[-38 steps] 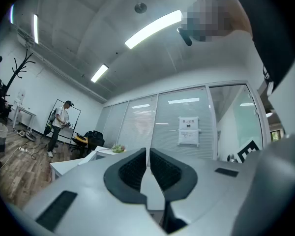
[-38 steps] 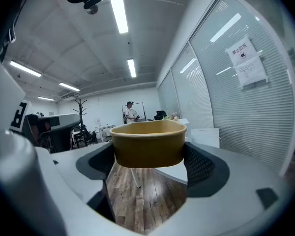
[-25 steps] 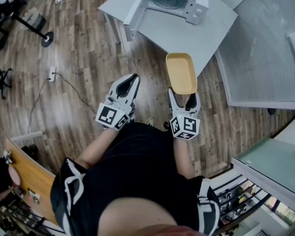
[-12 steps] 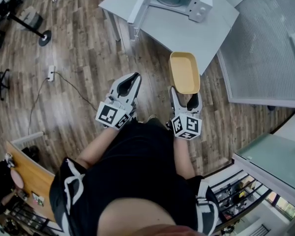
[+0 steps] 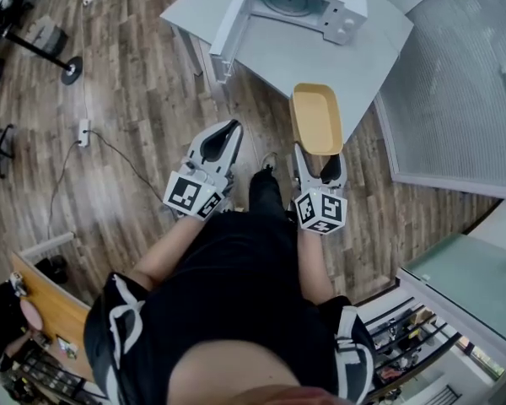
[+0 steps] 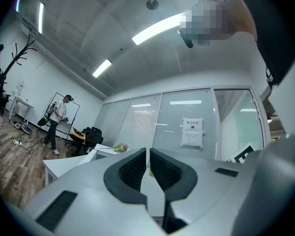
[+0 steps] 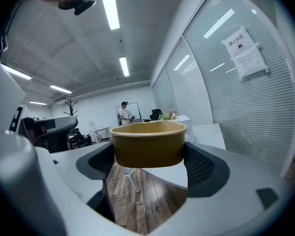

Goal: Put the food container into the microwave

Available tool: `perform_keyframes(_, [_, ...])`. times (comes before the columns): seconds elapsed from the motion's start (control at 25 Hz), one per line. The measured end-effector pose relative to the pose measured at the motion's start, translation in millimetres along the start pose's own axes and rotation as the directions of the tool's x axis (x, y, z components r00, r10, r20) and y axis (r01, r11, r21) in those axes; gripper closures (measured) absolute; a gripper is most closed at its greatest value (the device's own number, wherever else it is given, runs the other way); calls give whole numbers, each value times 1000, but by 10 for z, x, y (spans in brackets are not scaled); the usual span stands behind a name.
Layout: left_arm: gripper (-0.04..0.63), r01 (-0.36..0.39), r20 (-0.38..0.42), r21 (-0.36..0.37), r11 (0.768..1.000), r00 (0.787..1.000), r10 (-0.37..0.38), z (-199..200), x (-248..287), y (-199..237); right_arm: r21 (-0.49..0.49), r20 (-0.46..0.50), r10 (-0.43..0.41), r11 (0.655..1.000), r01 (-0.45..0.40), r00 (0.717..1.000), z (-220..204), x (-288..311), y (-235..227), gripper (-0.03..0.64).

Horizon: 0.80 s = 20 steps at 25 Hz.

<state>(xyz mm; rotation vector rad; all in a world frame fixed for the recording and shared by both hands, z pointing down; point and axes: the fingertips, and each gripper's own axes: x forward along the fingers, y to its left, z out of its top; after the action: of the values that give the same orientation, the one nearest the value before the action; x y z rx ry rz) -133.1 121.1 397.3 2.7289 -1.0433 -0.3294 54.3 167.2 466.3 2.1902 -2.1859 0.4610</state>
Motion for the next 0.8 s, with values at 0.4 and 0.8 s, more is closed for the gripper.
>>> perform_keyframes(0.4, [552,-86,17,19,996,996,86,-100,1575,344,-70,-51,108,991,-112,993,290,1650,-793,161])
perform_keyframes(0.8, [552,-148,47,32,988,988,147,-205,2567,691,-40,-98,164,985,-168,982,248,2940,-1216,161])
